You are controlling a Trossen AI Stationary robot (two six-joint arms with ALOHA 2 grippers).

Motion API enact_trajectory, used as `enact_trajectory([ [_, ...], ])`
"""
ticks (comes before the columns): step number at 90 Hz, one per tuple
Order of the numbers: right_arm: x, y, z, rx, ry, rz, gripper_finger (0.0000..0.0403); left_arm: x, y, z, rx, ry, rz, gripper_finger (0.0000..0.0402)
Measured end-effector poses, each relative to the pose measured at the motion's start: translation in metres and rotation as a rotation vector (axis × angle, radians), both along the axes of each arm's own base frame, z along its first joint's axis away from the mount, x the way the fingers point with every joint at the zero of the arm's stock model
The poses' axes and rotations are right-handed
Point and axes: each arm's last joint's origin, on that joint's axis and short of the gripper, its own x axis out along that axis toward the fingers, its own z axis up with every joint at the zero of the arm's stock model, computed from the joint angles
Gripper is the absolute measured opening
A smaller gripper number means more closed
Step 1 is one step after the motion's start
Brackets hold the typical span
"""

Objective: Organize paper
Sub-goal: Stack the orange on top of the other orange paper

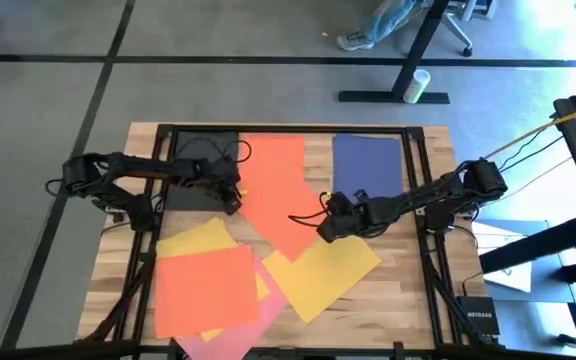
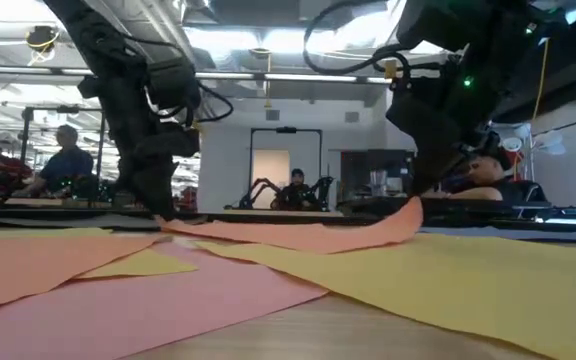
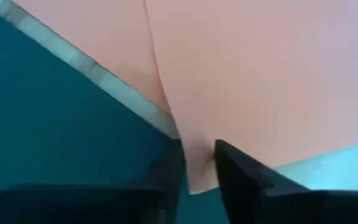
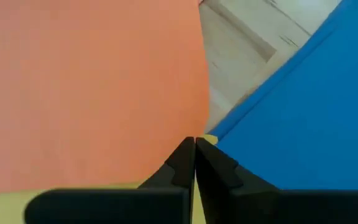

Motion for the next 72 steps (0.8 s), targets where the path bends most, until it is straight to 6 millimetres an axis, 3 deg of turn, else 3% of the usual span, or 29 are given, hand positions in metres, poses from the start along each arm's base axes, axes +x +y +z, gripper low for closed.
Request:
enact_trajectory([
  [21,0.001,0.0,0.0,0.004,-0.027,-0.038,0.0,0.008,0.004,0.007,0.094,-0.059,-0.049,0.0],
  [41,0.009,0.007,-0.002,0.119,-0.084,0.005,0.0,0.03,0.023,0.047,0.339,-0.12,-0.096,0.0],
  [58,0.025,0.024,-0.009,0.165,-0.197,0.074,0.0,0.036,0.057,0.078,0.501,-0.186,-0.102,0.0],
  [72,0.037,0.026,-0.016,0.137,-0.275,0.074,0.0,0.023,0.094,0.079,0.571,-0.15,-0.037,0.0],
])
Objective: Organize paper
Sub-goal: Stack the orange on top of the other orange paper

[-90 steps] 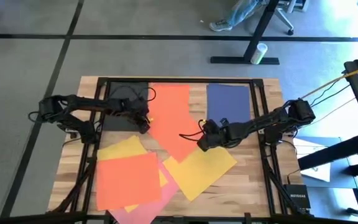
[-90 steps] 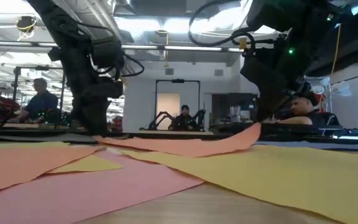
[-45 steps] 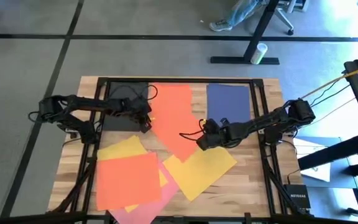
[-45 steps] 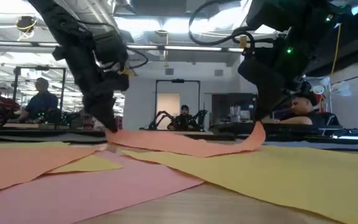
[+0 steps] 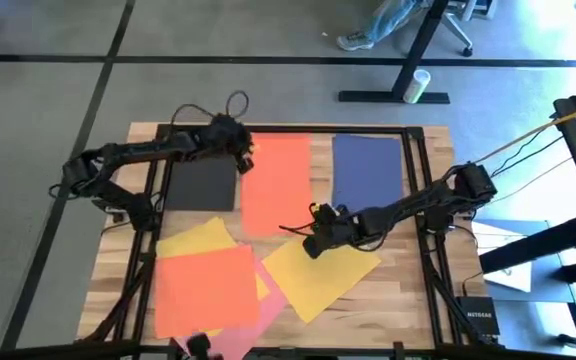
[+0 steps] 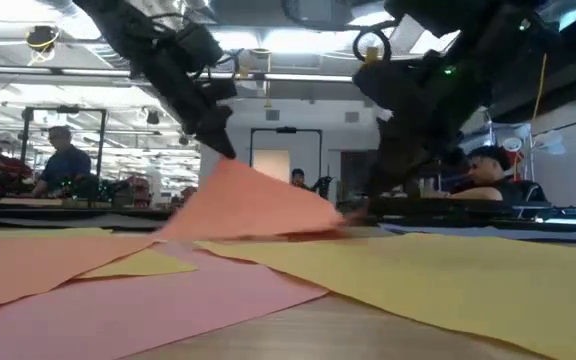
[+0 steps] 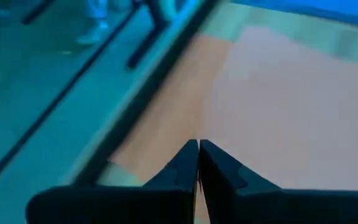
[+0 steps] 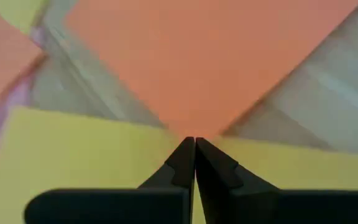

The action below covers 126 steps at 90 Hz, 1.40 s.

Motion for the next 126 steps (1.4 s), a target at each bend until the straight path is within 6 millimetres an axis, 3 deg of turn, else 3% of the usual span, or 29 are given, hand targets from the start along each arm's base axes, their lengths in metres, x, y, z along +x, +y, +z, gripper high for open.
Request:
enact_trajectory([
  [23,0.008,-0.023,-0.012,-0.02,0.011,-0.094,0.0,-0.013,0.036,-0.015,-0.03,-0.013,-0.001,0.0],
  [51,0.01,-0.03,-0.011,-0.06,-0.02,-0.142,0.0,0.008,0.041,-0.038,-0.062,-0.085,-0.007,0.0],
  [75,0.018,-0.036,-0.007,-0.056,-0.066,-0.09,0.0,0.017,0.048,-0.024,0.092,-0.218,0.025,0.0],
  [88,0.018,-0.041,-0.007,-0.053,-0.068,-0.104,0.0,0.012,0.055,-0.018,0.065,-0.198,0.057,0.0],
  [98,0.017,-0.039,-0.007,-0.048,-0.054,-0.091,0.0,0.004,0.038,-0.021,-0.118,-0.105,0.007,0.0],
  [111,0.01,-0.038,-0.013,-0.048,0.045,-0.071,0.0,0.007,-0.009,-0.029,-0.421,0.033,-0.172,0.0],
  [126,0.008,-0.052,-0.015,-0.055,0.089,-0.09,0.0,0.033,-0.064,-0.046,-0.437,0.126,-0.293,0.0],
])
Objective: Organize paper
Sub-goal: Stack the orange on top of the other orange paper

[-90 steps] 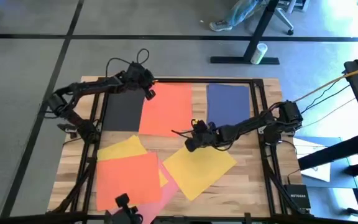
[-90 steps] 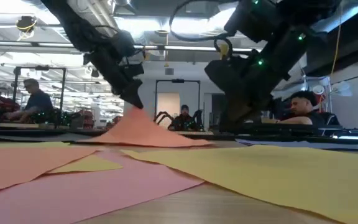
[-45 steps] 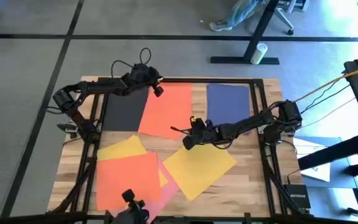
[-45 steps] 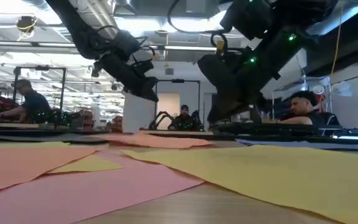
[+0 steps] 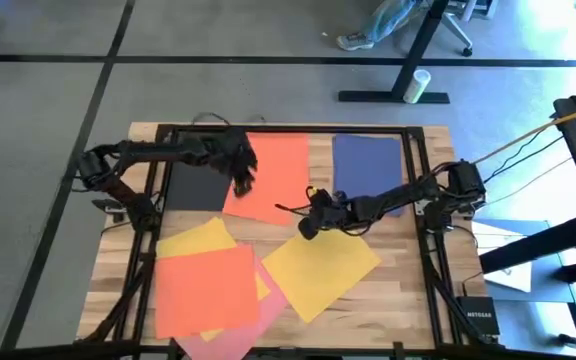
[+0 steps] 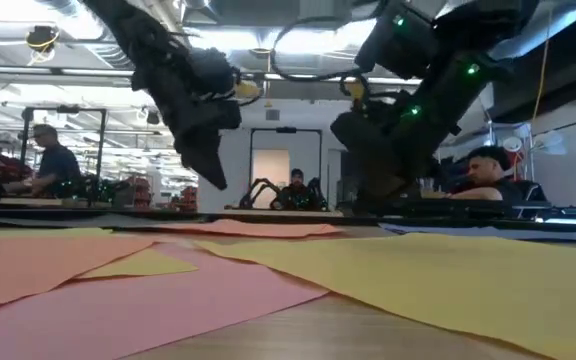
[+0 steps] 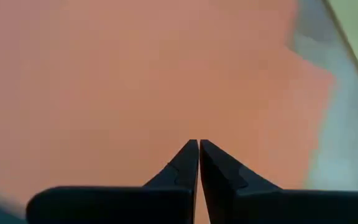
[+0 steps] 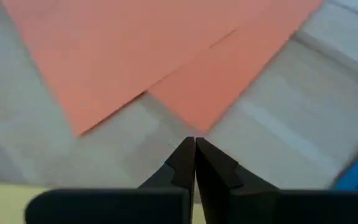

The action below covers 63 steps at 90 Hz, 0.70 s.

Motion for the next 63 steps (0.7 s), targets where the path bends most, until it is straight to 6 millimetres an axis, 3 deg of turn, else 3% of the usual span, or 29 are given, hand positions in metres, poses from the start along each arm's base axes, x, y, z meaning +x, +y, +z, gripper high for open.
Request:
enact_trajectory([
  [13,0.001,-0.019,0.0,-0.005,0.014,-0.007,0.0,0.021,-0.015,-0.018,0.075,-0.02,0.006,0.0],
  [35,0.005,-0.041,-0.008,0.059,0.022,0.014,0.0,0.029,0.003,-0.05,0.049,-0.005,0.08,0.0],
  [63,0.01,-0.042,-0.023,0.078,0.023,0.027,0.0,0.03,0.021,-0.058,0.037,-0.056,0.13,0.0],
])
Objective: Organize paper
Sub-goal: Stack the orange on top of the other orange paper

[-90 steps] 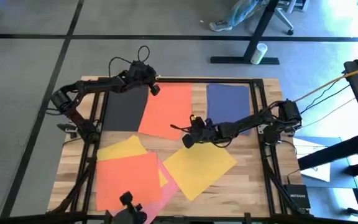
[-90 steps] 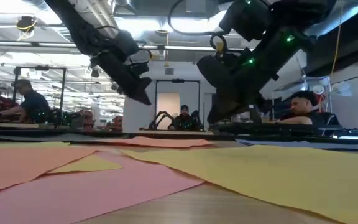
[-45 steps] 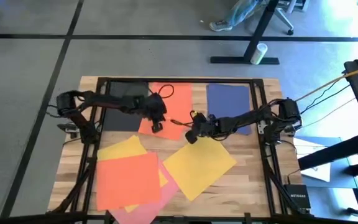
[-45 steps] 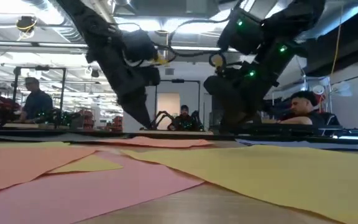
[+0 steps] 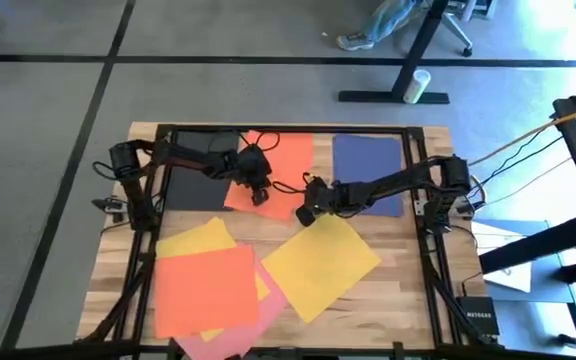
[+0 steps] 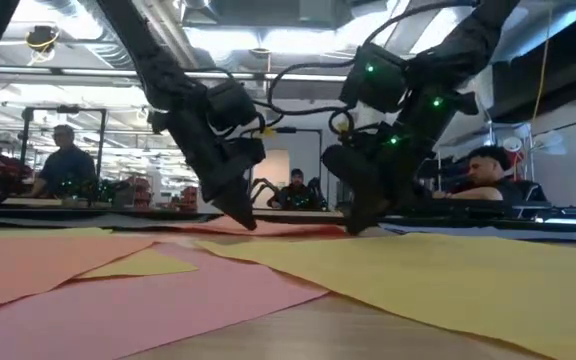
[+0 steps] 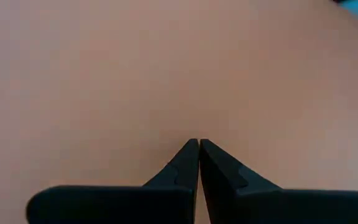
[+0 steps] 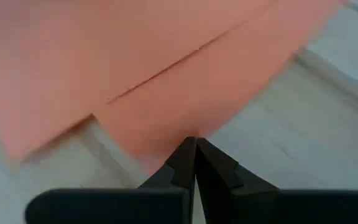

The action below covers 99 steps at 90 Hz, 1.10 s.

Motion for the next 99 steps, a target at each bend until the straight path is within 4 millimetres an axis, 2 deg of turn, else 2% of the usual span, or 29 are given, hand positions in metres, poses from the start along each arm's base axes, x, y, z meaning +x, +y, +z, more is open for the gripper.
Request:
enact_trajectory([
  [34,0.001,0.003,0.001,-0.005,-0.007,-0.005,0.0,0.012,0.004,0.01,0.022,-0.107,0.036,0.0],
  [55,-0.005,0.001,0.007,-0.053,0.022,-0.032,0.0,0.013,-0.013,0.02,-0.006,-0.054,-0.018,0.0],
  [67,-0.012,0.0,0.015,-0.095,0.066,-0.055,0.0,0.0,-0.025,0.036,0.025,0.062,-0.03,0.0],
  [81,-0.02,0.004,0.023,-0.093,0.104,-0.053,0.0,-0.031,-0.029,0.051,0.007,0.259,0.011,0.0],
  [89,-0.019,0.009,0.023,-0.09,0.101,-0.037,0.0,-0.044,-0.028,0.049,-0.007,0.321,0.051,0.0],
  [99,-0.018,0.009,0.024,-0.081,0.079,-0.034,0.0,-0.046,-0.025,0.04,-0.017,0.321,0.075,0.0],
])
